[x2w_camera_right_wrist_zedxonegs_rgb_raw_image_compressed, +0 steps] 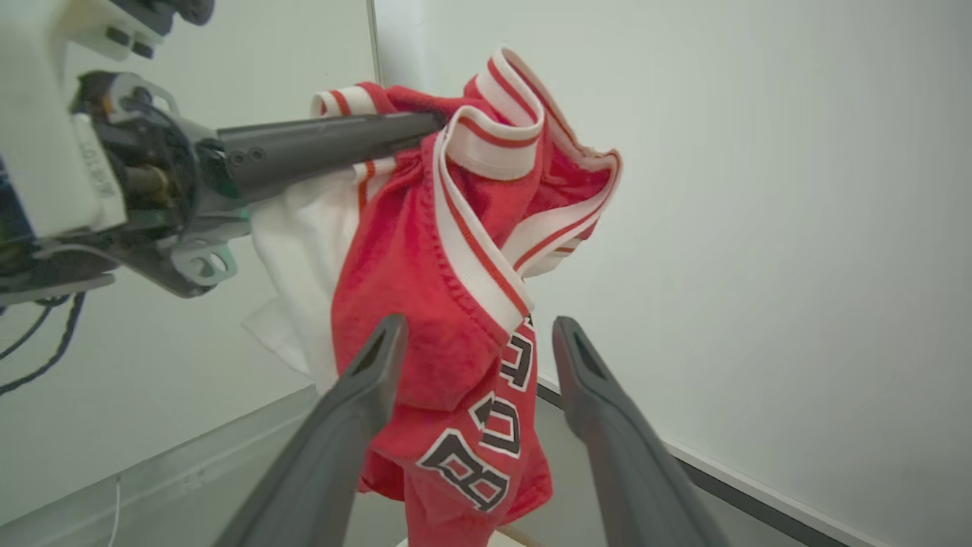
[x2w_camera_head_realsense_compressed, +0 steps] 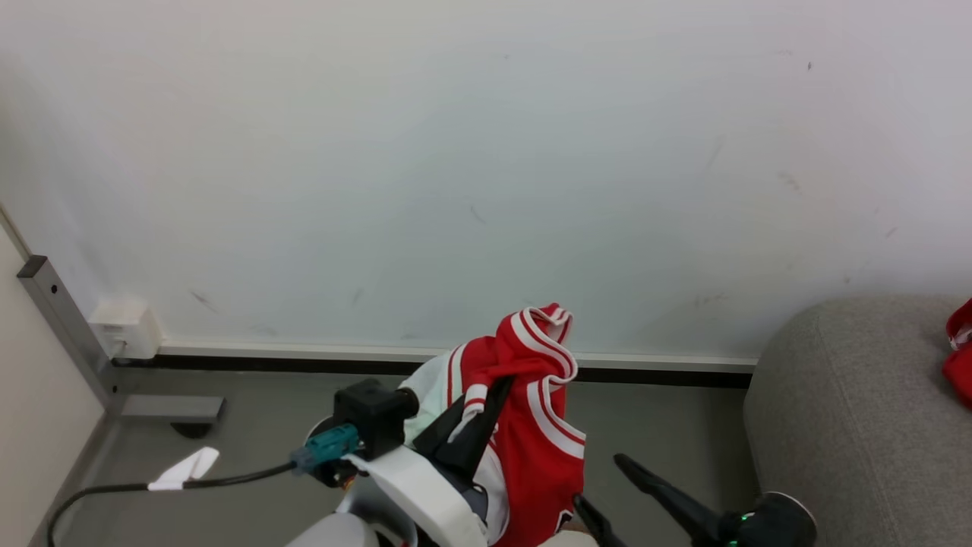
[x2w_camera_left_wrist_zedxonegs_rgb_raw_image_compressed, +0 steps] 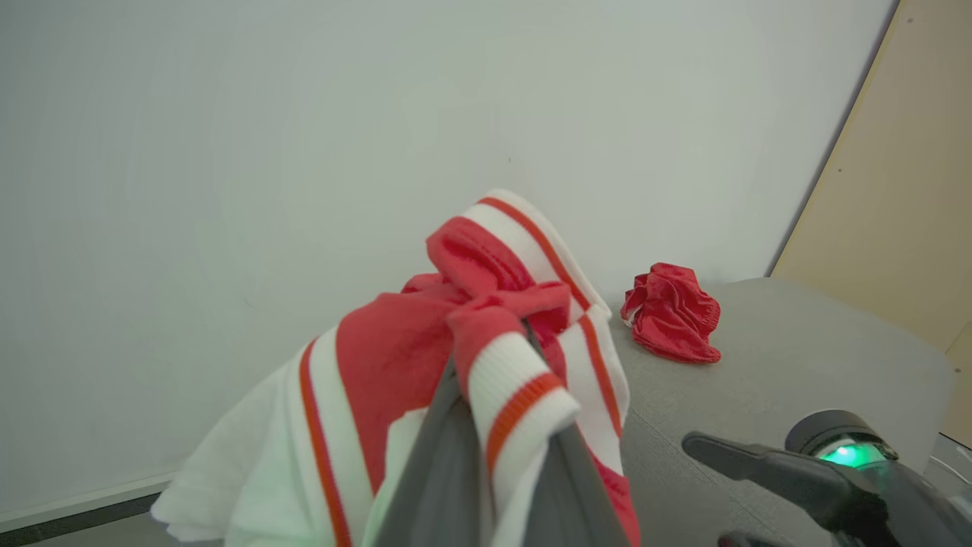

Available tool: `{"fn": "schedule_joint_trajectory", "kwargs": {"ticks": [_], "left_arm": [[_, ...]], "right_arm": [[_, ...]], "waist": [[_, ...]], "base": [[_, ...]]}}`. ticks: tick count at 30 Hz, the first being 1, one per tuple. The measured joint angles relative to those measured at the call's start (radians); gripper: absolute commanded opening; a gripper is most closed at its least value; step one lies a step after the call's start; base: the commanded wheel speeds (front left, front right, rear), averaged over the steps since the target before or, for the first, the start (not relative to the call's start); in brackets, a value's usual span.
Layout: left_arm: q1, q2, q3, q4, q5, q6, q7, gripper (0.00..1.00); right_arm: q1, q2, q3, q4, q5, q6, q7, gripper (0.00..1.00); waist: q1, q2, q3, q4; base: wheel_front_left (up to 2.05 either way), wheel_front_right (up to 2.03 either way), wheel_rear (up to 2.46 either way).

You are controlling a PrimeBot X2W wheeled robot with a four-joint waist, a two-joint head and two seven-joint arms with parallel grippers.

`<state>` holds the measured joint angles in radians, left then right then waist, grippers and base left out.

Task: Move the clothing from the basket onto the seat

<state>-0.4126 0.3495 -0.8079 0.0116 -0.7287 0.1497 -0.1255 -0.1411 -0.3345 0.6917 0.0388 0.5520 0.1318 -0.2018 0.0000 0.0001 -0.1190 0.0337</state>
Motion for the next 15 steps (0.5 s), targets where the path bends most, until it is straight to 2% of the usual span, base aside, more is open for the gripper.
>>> {"fn": "schedule_joint_trajectory", "kwargs": {"ticks": [7, 15], "left_arm": [[-0.023, -0.04, -0.052, 0.045, 0.007, -0.057, 0.004, 0.0], [-0.058, -0.079, -0.119, 0.078, 0.015, -0.129, 0.026, 0.0]], "right_arm": [[-0.15, -0.04, 0.19, 0.06, 0.095, 0.0, -0.011, 1.0], [-0.277, -0.068, 0.324, 0.165, 0.172, 0.0, -0.027, 1.0]], "waist": [[0.0, 0.0, 0.0, 0.002], [0.0, 0.0, -0.003, 0.006]], "base": [[0.0, 0.0, 0.0], [0.0, 0.0, 0.0]]}}
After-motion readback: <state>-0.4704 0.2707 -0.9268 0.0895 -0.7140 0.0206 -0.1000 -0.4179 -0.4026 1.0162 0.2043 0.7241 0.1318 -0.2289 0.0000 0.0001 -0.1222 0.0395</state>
